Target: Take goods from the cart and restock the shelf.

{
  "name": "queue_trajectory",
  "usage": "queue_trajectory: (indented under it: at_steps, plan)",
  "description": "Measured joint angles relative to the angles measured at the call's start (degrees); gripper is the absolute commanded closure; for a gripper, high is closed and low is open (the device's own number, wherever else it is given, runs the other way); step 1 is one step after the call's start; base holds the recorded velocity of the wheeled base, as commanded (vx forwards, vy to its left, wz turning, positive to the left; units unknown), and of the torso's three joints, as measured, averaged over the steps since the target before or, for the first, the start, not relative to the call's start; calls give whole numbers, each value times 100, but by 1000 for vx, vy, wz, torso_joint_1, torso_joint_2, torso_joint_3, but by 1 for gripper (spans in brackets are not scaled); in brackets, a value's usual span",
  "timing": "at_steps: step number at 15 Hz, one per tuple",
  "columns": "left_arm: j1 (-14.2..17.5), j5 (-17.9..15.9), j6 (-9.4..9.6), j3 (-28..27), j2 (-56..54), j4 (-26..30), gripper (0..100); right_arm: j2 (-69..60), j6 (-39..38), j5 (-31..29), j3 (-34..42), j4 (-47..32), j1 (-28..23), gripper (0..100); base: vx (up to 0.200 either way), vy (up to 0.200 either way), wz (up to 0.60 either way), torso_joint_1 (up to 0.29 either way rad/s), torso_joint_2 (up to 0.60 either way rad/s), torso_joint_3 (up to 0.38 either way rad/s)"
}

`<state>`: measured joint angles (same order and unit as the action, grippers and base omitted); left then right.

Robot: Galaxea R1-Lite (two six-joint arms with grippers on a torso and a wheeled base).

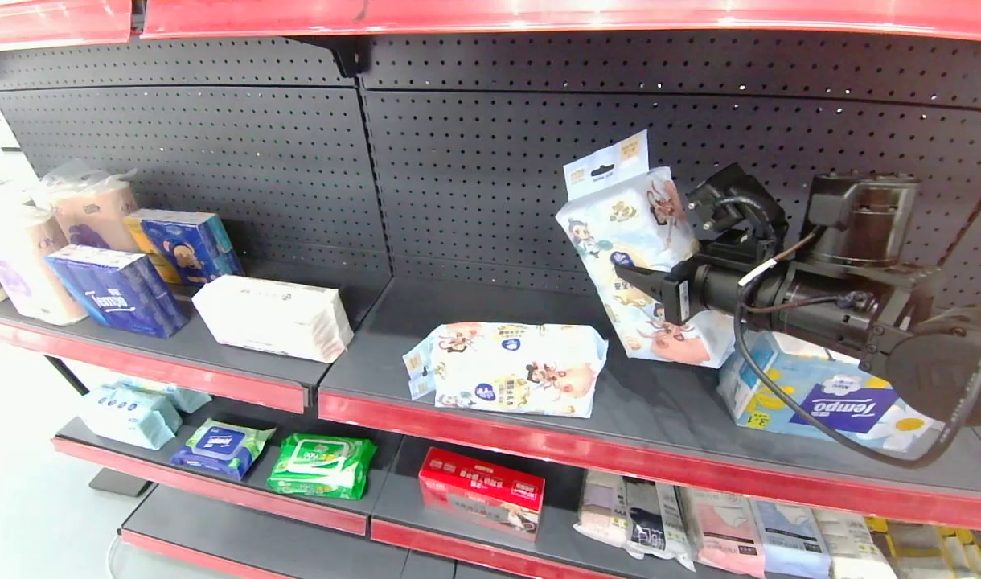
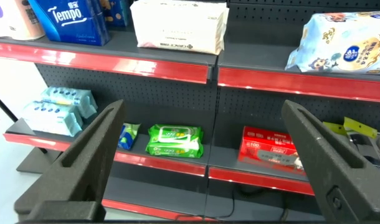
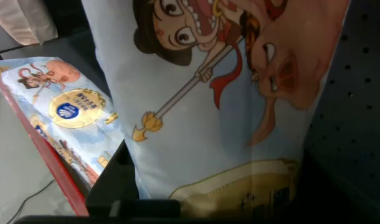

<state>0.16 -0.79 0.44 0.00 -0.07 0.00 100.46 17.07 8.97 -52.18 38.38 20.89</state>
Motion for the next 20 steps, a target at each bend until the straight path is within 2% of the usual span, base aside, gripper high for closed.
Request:
queue_trajectory:
  at_steps: [7, 13, 20]
  plan:
    - [0, 1, 0, 0, 0, 0, 0, 588, 614, 20, -317, 284, -221, 100, 0, 0, 0, 0, 0, 0]
    - [-2, 0, 0, 0, 0, 0, 0, 1048, 518, 195, -883, 301, -185, 100, 0, 0, 0, 0, 0, 0]
    - [0, 0, 0, 0, 0, 0, 0, 1462, -27, 143, -1298, 300, -52, 100, 0, 0, 0, 0, 0, 0]
